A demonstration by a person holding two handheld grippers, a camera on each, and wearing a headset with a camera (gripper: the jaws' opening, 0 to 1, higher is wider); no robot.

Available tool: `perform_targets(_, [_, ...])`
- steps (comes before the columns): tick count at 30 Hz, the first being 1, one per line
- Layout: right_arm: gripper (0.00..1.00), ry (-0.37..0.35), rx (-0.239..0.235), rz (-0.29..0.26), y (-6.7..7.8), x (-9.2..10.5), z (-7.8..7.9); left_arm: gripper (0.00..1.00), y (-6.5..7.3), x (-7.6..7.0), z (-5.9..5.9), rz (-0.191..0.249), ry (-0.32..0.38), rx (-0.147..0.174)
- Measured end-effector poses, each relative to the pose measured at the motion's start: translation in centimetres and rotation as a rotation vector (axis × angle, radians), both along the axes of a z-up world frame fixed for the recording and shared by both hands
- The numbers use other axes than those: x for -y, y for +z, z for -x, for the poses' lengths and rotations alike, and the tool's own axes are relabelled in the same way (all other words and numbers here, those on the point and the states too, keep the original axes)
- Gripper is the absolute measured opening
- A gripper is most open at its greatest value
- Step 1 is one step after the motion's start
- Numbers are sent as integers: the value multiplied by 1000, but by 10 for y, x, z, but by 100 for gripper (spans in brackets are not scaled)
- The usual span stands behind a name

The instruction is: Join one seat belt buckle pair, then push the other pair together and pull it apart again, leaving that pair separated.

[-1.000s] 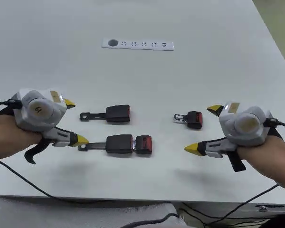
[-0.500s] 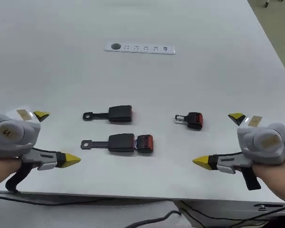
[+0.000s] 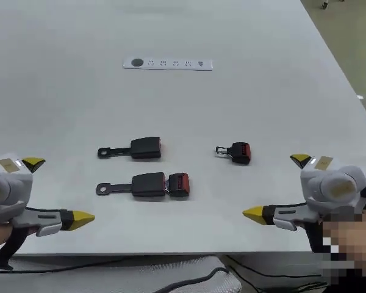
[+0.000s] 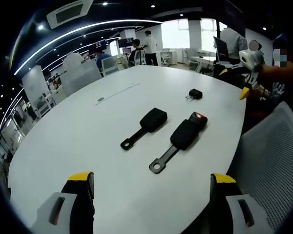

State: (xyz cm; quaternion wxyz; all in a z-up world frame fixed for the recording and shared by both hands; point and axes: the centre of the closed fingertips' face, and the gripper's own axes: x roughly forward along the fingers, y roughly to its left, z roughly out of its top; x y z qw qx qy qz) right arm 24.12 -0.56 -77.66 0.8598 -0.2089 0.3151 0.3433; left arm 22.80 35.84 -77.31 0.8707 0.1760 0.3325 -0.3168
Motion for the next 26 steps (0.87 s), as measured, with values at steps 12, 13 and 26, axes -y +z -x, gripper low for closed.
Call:
perform_targets(12, [100, -18, 8, -25, 7, 0, 2, 100, 2, 2, 4, -2, -1, 9])
perform_targets(13, [100, -18, 7, -25, 7, -1, 2, 100, 2, 2, 4, -1, 0, 10])
perform_targets(26, [100, -17, -7, -56, 8, -14, 3, 100, 4, 3, 6, -8, -9, 16])
